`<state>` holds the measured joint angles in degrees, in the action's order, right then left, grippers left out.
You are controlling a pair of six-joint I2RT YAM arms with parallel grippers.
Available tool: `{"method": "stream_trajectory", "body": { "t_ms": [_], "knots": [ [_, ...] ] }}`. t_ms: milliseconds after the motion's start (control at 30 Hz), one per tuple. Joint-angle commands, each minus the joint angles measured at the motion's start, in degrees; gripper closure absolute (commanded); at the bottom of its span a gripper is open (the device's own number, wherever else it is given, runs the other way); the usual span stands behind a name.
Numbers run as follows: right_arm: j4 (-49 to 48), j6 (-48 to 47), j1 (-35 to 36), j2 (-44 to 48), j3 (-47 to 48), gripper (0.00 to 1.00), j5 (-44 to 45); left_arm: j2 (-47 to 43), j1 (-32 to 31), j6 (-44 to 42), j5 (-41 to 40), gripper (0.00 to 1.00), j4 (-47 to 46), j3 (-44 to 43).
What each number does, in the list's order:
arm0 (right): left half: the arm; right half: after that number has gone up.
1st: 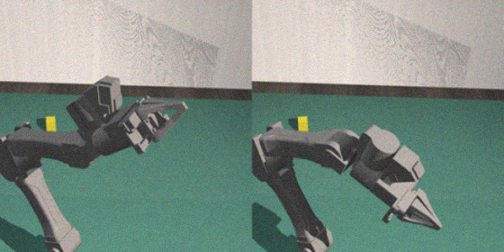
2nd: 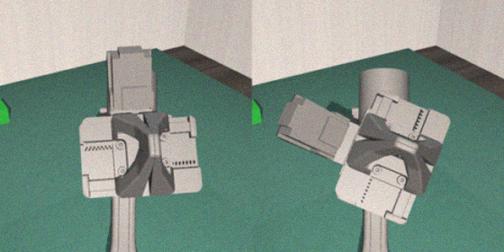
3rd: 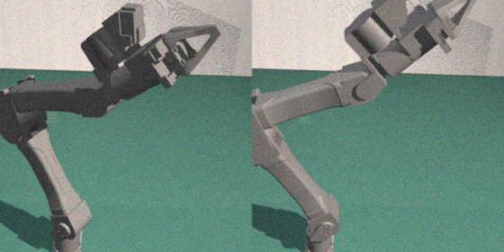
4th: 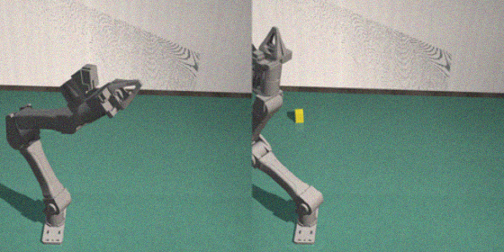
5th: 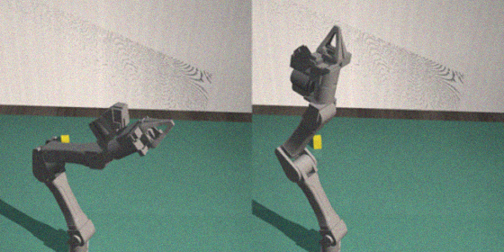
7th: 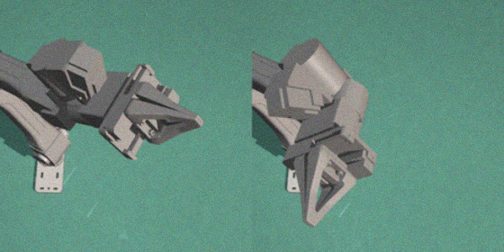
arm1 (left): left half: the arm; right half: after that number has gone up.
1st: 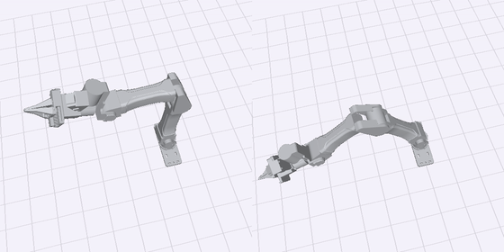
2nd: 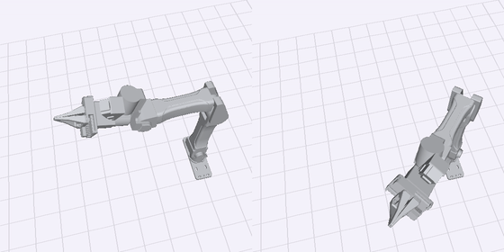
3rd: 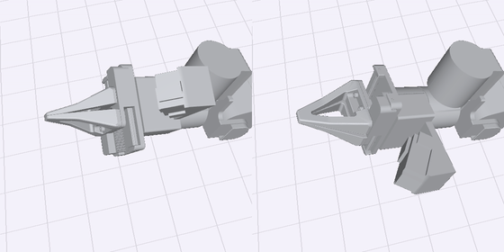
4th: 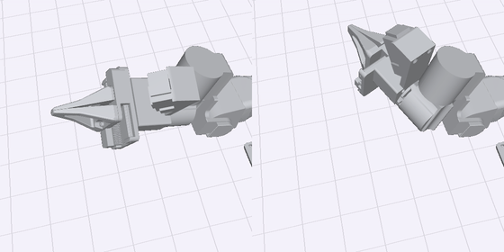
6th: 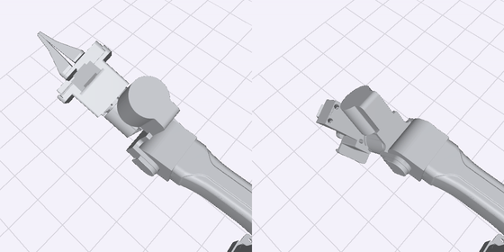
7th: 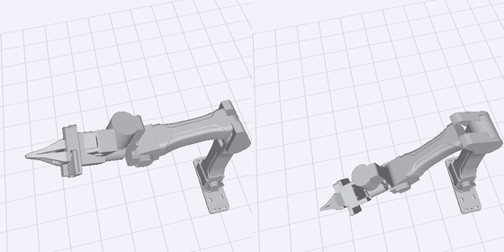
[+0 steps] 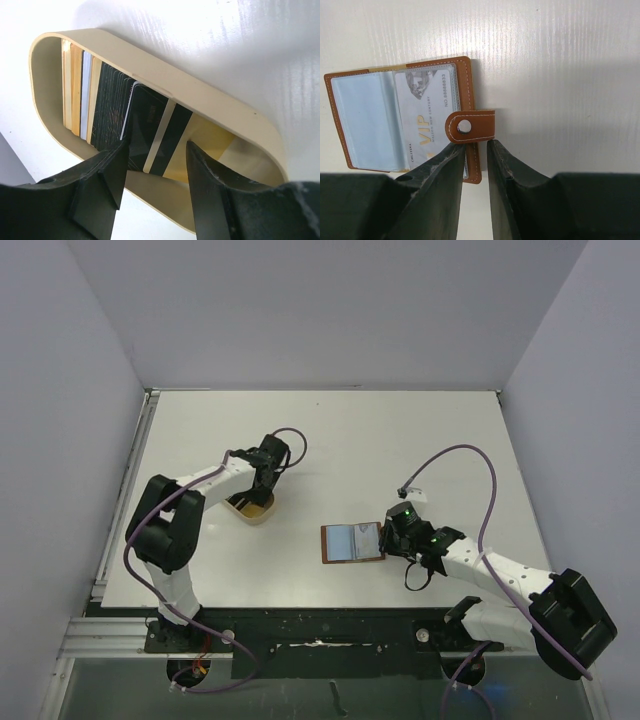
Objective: Put the credit cards into the card holder
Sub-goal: Adjust the credit card in the storage box.
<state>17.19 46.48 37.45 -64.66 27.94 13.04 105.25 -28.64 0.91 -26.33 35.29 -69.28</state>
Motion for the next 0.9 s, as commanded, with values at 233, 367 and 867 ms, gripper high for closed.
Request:
{"method": "stream_trajectory", "body": {
  "t_ms": [233,367,867],
  "knots": [
    [-1.6,-0.5,-0.5,0.5,1.5,0.74,0.3,0.7,0.7,0.4,-1.5,0.53,-0.1,-2.7],
    [-0.6,-0.2,-0.5,1.7,2.2,0.74,0.3,-1.2,0.7,2.8,3.9,0.51,0.2,-3.5],
    [2.2,0.7,-0.3,4.3,5.0,0.72,-0.1,-8.6,2.1,14.6,25.1,0.53,-2.9,0.6]
  ]
}}
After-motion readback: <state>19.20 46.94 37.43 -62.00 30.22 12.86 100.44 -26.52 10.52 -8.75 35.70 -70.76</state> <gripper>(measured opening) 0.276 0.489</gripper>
